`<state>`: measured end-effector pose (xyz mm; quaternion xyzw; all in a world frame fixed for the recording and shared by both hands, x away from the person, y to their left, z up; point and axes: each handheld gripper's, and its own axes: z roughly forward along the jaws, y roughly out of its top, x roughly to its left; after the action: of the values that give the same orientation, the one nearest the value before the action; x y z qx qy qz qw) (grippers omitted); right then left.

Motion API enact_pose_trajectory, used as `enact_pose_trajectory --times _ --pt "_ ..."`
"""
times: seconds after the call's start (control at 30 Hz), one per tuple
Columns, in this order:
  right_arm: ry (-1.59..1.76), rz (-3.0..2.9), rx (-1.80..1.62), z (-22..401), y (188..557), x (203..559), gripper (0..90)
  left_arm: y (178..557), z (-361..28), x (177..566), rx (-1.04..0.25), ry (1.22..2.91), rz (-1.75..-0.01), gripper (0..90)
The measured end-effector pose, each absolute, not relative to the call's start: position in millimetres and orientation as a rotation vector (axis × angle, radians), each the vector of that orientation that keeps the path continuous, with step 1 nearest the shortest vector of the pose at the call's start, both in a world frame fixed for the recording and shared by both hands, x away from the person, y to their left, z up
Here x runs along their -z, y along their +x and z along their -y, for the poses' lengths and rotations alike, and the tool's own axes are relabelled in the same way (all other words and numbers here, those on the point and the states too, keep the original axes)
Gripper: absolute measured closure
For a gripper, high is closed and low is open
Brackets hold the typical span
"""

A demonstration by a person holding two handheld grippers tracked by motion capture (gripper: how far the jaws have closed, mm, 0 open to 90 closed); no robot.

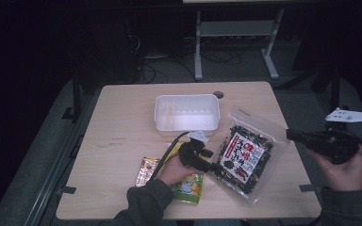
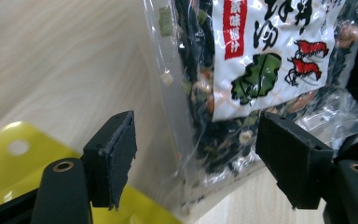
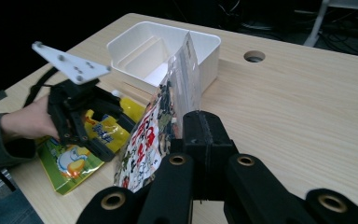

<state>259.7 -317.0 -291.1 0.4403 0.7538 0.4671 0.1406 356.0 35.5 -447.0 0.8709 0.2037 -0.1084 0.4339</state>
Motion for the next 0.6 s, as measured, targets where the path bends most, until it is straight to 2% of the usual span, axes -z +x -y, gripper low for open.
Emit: enact_pose_trajectory --times 0.13,0.33,0.43,0.6 --pt "1.265 -2.185 -1.382 315.7 260.7 291.2 89.8 360.8 -31.0 450.8 0.348 2.168 -0.495 37.1" --pt "1.263 -2.180 -1.410 316.9 261.7 291.1 89.8 363.0 -33.8 450.3 0.372 2.170 -0.476 51.3" --pt "1.269 -2.177 -1.435 318.9 262.5 292.0 89.7 363.0 -35.2 449.3 0.380 2.165 -0.460 54.2" --pt "1.295 -2.162 -1.457 322.8 265.8 297.4 89.8 357.2 -34.4 444.9 0.364 2.176 -0.386 68.0"
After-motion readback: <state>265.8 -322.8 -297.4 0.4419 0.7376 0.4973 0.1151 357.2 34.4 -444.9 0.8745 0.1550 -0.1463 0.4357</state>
